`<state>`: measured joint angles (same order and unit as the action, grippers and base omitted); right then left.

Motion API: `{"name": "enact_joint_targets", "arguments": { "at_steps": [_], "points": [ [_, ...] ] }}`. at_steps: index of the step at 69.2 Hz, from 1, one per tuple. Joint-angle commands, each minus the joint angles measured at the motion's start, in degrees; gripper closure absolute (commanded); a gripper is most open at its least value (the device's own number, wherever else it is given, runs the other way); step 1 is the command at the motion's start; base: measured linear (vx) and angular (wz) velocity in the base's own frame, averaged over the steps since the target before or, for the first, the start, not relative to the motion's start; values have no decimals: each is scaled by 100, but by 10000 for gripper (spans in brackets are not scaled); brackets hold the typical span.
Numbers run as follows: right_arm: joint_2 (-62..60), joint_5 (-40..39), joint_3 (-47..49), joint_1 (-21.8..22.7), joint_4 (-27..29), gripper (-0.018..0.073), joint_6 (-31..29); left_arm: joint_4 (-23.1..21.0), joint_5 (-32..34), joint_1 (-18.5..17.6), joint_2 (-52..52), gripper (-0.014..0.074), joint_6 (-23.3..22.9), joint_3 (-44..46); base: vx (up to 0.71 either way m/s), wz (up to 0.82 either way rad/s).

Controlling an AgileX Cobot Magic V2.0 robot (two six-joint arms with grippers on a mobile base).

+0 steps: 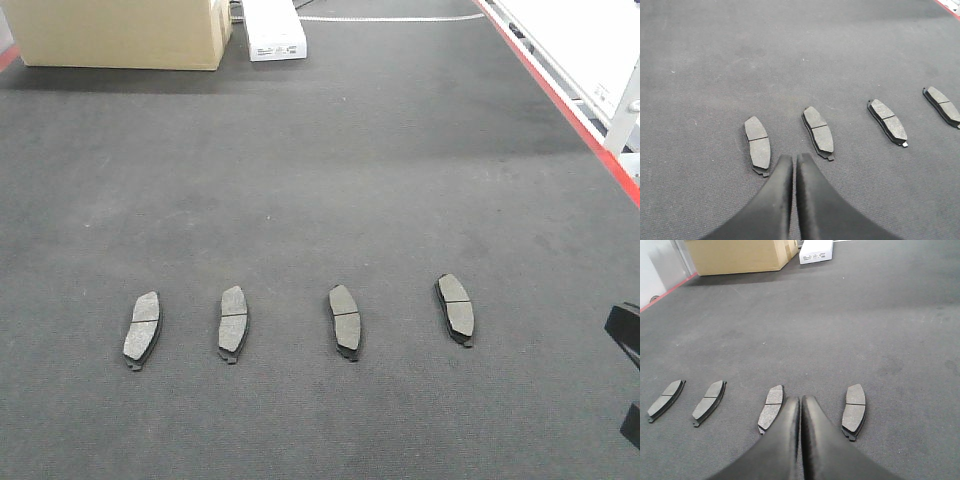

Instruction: Move and align brake pads A on conveyor

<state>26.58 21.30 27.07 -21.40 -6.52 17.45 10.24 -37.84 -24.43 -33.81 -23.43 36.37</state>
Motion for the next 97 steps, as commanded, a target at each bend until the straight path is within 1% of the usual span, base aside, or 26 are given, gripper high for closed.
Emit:
{"name": "enact_joint_targets", "arguments": {
  "at_steps": [1, 19, 23, 25, 28, 32, 34, 39, 44, 58, 68, 81, 84, 88, 93, 97],
  "points": [
    [27, -405, 139, 27, -44, 569, -48, 42, 387, -17, -15, 603, -10, 144, 0, 0],
    [27, -405, 139, 27, -44, 569, -48, 36, 395, -17, -15, 603, -5, 103, 0, 0],
    [27, -405, 139, 27, -44, 569, -48, 22, 430, -17, 47, 603, 115, 62, 0, 0],
    [27, -405, 139, 27, -44, 569, -48, -39, 460, -17, 60, 603, 235, 32, 0, 0],
    [27, -405, 139, 27, -44, 569, -48, -226, 548, -17, 98, 603, 564, -3, 0, 0],
    [27, -405, 139, 27, -44, 569, -48, -594, 747, -17, 144, 603, 1172, -28, 0, 0],
    [27, -405, 139, 27, -44, 569, -48, -741, 833, -17, 150, 603, 1386, -28, 0, 0],
    [27, -405, 139, 27, -44, 569, -48, -978, 1049, -17, 164, 603, 1738, -28, 0, 0],
    [27, -405, 139, 27, -44, 569, -48, -1024, 1185, -17, 164, 603, 1753, -28, 0, 0],
    [27, -405, 139, 27, -44, 569, -48, -1024, 1215, -17, 164, 603, 1881, -28, 0, 0],
    [27, -405, 139, 27, -44, 569, -48, -1334, 1234, -17, 219, 603, 2390, -28, 0, 0],
    [27, -412, 139, 27, -44, 569, -48, -1248, 1327, -5, 292, 603, 2389, -28, 0, 0],
    [27, -414, 139, 27, -44, 569, -48, -1229, 1322, 60, 428, 603, 2389, -28, 0, 0],
    [27, -414, 139, 27, -44, 569, -48, -1198, 1270, 274, 684, 603, 2389, -39, 0, 0],
    [27, -414, 139, 27, -44, 569, -48, -1114, 1204, 652, 1090, 603, 2389, -84, 0, 0],
    [27, -414, 139, 27, -44, 569, -48, -958, 1202, 997, 1492, 603, 2389, -225, 0, 0]
  ]
}}
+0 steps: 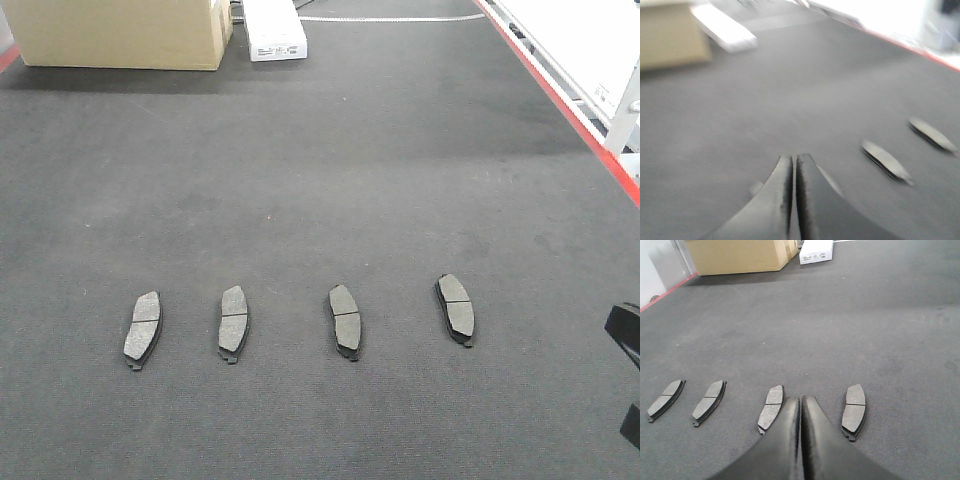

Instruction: Move and align brake pads A on conveyor

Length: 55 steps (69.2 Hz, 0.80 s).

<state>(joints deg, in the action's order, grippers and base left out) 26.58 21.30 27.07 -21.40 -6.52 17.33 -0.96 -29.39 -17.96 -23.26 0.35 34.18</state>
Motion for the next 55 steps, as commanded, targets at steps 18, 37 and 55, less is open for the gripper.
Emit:
{"name": "enact_joint_targets", "arguments": {
  "at_steps": [18, 37, 55],
  "points": [
    [27, -414, 139, 27, -44, 569, -36, 448, 370, 1779, 2178, 603, 11, -1201, 0, 0],
    [32, -402, 139, 27, -44, 569, -36, 454, 1234, 2139, 2475, 603, 11, -2400, 0, 0],
    [32, -402, 139, 27, -44, 569, -36, 402, 2472, 2139, 2475, 603, -3, -3453, 0, 0]
  ]
}}
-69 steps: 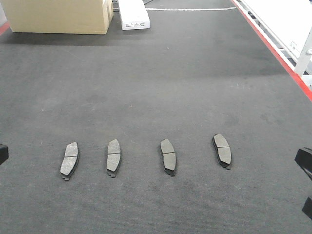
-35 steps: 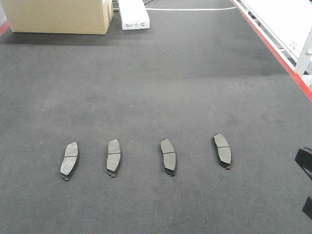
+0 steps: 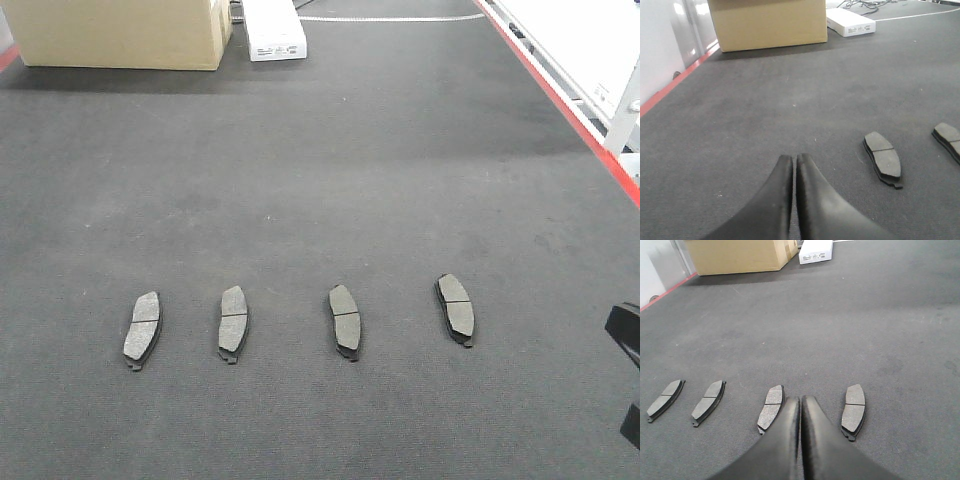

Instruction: Move and align brake pads A on conveyor

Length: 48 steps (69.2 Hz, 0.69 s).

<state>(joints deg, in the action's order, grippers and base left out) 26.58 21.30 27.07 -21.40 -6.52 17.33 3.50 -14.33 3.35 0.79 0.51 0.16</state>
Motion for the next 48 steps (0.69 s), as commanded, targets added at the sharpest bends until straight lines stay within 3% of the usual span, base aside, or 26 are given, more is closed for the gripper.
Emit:
{"name": "enact_joint_targets", "arguments": {
  "at_steps": [1, 48],
  "points": [
    [32, -406, 139, 27, -44, 569, -36, -44, 1044, 9, 70, 603, -18, -86, 0, 0],
    [32, -411, 139, 27, -44, 569, -36, -39, 1076, 9, 70, 603, -18, -101, 0, 0]
  ]
}}
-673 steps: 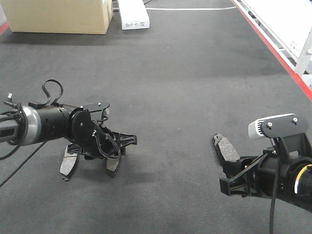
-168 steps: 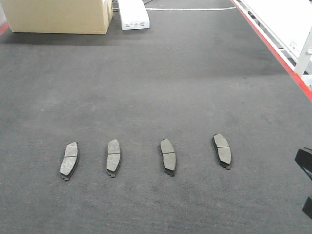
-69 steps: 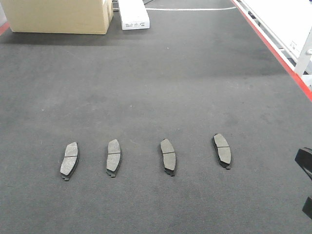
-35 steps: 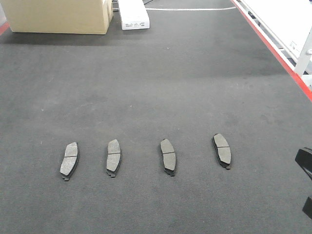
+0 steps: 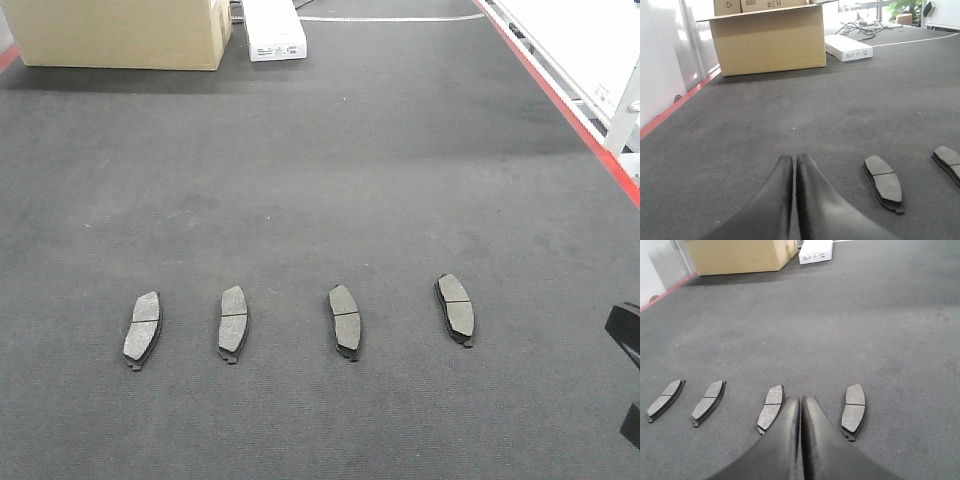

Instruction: Move and align brake pads A on conveyor

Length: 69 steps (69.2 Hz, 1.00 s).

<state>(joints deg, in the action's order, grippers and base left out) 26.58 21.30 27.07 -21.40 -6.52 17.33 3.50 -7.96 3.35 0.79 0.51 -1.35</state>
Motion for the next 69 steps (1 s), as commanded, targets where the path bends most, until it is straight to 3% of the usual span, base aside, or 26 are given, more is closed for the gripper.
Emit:
{"name": "enact_joint_targets", "arguments": {
  "at_steps": [1, 28, 47, 58, 69],
  "points": [
    [32, -411, 139, 27, -44, 569, -36, -39, 438, 9, 70, 603, -18, 51, 0, 0],
    [31, -728, 139, 58, -48, 569, -258, -39, 438, 9, 65, 603, -18, 51, 0, 0],
    [-613, -2281, -1038, 1175, 311, 569, -1223, -39, 438, 9, 65, 603, -18, 51, 0, 0],
    [-1408, -2370, -1810, 1566, 613, 569, -1490, -39, 438, 9, 65, 603, -18, 51, 0, 0],
    [-2125, -2343, -2499, 1632, 733, 569, -1540, -39, 438, 9, 65, 603, -18, 51, 0, 0]
  ]
}}
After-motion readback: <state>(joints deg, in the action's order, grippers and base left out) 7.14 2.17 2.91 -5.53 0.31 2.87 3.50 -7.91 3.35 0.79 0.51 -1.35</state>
